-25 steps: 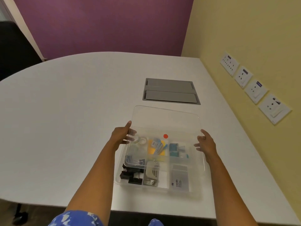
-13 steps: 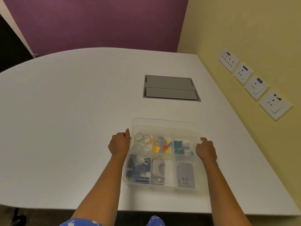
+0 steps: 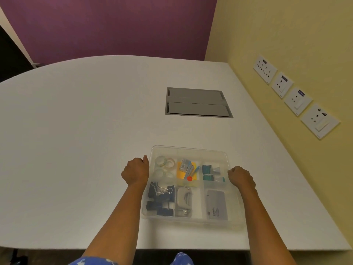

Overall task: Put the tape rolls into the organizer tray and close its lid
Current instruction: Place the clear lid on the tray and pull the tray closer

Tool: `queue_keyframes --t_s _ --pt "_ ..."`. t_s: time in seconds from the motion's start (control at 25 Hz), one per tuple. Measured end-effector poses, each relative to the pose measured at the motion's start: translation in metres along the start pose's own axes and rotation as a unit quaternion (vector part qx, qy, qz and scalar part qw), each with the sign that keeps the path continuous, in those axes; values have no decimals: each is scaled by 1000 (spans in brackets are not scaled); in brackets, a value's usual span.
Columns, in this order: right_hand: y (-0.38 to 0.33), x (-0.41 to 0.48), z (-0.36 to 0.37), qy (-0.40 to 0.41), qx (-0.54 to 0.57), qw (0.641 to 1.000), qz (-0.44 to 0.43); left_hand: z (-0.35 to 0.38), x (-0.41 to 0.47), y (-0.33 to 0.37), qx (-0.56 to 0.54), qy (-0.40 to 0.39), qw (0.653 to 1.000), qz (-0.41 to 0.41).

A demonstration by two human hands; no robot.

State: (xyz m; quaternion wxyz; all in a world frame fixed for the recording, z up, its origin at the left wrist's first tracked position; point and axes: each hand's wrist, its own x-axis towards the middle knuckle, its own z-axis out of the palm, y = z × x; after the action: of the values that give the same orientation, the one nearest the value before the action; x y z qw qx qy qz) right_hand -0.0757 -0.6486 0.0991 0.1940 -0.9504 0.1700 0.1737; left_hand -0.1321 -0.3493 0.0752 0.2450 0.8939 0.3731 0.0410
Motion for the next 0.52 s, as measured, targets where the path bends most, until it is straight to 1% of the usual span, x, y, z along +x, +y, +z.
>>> queue_keyframes --t_s 0.08,0.12,0.2,0.28,0.4,0.52 --pt "-3 4 0 25 41 999 -5 1 0 1 25 -5 999 -19" --pt "-4 6 2 39 79 996 -11 1 0 3 26 -6 999 -27" --pt "-8 15 3 49 162 986 -9 2 5 8 -1 -12 999 -32" --pt "-12 29 5 36 228 973 13 5 14 14 -72 -36 996 -27" --pt "-17 45 6 0 273 960 66 9 29 26 -214 -104 971 -35" --pt "-20 58 12 2 315 945 88 12 38 37 -282 -130 948 -68"
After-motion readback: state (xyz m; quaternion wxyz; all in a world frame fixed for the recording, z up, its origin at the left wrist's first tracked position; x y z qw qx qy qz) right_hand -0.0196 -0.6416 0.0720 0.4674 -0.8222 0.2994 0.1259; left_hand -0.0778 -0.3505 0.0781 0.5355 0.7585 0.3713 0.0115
